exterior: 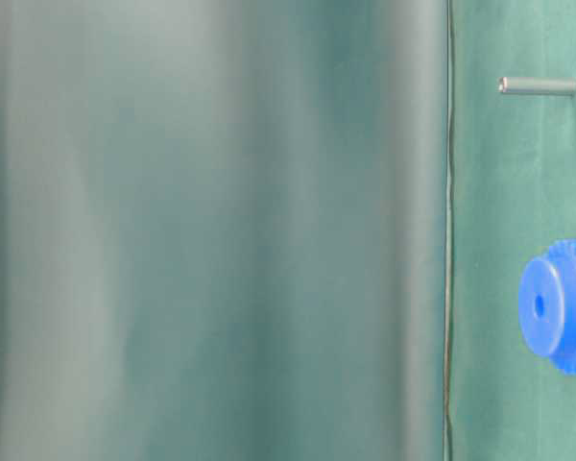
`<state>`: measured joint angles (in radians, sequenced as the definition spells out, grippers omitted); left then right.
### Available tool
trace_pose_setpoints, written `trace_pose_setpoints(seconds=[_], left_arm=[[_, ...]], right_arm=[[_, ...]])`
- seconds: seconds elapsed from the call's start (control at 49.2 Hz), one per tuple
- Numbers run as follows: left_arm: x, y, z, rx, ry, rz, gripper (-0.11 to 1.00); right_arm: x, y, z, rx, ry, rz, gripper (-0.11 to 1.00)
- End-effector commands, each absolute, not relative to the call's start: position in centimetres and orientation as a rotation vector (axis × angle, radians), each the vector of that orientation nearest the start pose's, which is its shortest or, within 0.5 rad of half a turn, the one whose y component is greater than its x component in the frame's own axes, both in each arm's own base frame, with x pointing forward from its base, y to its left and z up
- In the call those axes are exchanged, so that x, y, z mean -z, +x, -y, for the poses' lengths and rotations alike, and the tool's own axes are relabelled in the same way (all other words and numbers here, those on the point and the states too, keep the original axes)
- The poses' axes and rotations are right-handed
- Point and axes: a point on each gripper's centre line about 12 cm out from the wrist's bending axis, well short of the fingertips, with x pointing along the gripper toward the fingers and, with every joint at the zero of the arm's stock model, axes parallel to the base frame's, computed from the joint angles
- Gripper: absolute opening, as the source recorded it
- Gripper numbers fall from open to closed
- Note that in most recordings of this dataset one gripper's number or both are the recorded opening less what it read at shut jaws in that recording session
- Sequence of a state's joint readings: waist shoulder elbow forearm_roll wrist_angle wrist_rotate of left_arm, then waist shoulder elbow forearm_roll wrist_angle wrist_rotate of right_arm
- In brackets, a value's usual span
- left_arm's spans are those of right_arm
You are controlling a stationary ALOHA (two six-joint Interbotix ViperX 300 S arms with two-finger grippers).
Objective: Insert the shaft placed at a random location into the center hole of the medium gear at another random location.
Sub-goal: 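Move the right gripper over the silver shaft and close on it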
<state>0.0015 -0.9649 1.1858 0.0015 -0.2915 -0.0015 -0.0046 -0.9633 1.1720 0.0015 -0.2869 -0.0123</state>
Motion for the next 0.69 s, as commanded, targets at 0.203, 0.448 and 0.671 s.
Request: trace_pose_setpoints(seconds=[0.203, 0.448, 0.671], left_arm=[[-29.8, 20.6, 0.1, 0.004, 0.012, 0.077, 0.0], [-29.7, 20.6, 0.1, 0.004, 0.015, 0.072, 0.0], [-29.7, 20.6, 0.0, 0.002, 0.015, 0.069, 0.0]], right_arm=[[-28.4, 21.1, 0.7, 0.032, -0.019, 0.021, 0.01], [-25.5, 22.6, 2.1, 0.091, -0.013, -0.093, 0.01], [-22.1, 25.0, 3.7, 0.146, -0.005, -0.202, 0.39]])
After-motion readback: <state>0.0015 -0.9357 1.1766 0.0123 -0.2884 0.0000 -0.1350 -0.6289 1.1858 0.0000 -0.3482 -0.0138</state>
